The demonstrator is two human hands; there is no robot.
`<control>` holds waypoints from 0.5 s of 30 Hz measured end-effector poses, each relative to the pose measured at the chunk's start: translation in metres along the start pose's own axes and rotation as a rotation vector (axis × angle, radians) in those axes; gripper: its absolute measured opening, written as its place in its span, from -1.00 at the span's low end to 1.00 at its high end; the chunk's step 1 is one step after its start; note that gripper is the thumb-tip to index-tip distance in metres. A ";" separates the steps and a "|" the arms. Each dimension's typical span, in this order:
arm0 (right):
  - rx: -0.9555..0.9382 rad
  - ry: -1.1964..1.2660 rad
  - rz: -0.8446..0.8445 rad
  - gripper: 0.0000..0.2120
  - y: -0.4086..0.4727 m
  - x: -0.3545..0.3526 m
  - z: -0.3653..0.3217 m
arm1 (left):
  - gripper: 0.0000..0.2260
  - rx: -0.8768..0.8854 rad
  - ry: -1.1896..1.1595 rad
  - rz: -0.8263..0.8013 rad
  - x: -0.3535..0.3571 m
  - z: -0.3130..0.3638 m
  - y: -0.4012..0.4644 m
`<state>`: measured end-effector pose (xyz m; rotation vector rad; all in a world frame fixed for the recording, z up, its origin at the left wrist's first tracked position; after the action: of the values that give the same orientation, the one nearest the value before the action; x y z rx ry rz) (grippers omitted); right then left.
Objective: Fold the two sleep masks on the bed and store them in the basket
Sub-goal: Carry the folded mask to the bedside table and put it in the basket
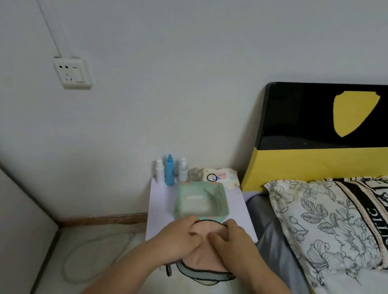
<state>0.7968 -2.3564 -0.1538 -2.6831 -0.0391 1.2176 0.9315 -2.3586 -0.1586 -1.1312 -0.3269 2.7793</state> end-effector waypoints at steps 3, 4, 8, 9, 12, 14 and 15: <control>0.004 -0.003 -0.018 -0.81 0.040 0.002 0.003 | -0.73 -0.014 -0.006 -0.009 0.001 0.002 0.039; 0.006 0.003 -0.024 -0.80 0.055 0.002 0.004 | -0.73 -0.021 -0.014 -0.010 0.003 0.003 0.054; -0.005 0.011 -0.057 -0.82 0.119 0.001 0.013 | -0.75 -0.068 -0.015 0.004 0.011 0.008 0.113; -0.010 0.015 -0.064 -0.82 0.135 0.001 0.015 | -0.74 -0.082 -0.022 0.009 0.013 0.009 0.127; -0.003 0.020 -0.097 -0.71 0.179 0.006 0.024 | -0.71 -0.126 -0.037 0.016 0.019 0.010 0.165; -0.016 0.009 -0.130 -0.61 0.204 0.012 0.030 | -0.70 -0.159 -0.062 0.012 0.022 0.006 0.186; -0.026 0.003 -0.150 -0.59 0.214 0.016 0.032 | -0.69 -0.171 -0.074 0.007 0.024 0.003 0.195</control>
<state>0.7720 -2.5590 -0.2263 -2.6488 -0.2526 1.1753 0.9064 -2.5432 -0.2201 -1.0657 -0.5802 2.8503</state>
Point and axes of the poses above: each hand's wrist, its own y-axis towards the middle knuckle, its own x-axis out of the palm, z = x × y, the point moved 6 cm from there along y, towards the middle knuckle, and after that the axes turned 12 degrees about z, right-handed, at the moved point
